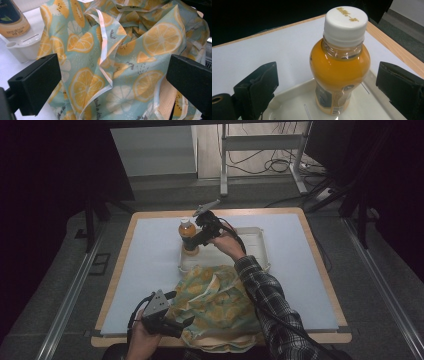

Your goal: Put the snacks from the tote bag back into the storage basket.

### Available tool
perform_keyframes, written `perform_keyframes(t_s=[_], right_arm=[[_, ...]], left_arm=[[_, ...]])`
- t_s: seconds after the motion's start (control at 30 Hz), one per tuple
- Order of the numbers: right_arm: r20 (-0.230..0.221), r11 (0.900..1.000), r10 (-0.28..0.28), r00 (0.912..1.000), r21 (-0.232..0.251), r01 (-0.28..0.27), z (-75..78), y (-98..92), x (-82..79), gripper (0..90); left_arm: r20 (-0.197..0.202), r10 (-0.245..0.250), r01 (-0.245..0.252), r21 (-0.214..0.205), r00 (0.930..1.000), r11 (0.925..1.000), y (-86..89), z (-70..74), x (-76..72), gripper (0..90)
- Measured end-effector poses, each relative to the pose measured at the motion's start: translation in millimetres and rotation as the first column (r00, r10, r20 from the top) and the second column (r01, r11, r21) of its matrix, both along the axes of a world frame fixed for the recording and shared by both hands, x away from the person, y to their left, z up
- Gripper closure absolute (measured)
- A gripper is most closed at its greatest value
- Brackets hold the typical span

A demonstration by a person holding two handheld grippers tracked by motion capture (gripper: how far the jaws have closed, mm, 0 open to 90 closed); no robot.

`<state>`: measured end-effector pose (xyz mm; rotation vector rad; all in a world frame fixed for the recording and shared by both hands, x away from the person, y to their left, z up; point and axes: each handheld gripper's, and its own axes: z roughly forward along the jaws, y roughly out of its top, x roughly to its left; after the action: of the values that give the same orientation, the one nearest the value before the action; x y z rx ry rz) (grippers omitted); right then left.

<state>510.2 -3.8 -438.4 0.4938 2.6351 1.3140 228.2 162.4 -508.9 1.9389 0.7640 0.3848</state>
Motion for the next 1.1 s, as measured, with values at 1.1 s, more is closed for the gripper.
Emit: perform_keyframes(t_s=[1.1], right_arm=[[0.018, 0.9999, 0.014, 0.9997, -0.006, -0.014, 7.4, -22.8, -23.9, 4.4]], left_arm=[[0.005, 0.014, -0.014, 0.001, 0.9999, 0.9999, 0.6, -0.4, 0.3, 0.0]])
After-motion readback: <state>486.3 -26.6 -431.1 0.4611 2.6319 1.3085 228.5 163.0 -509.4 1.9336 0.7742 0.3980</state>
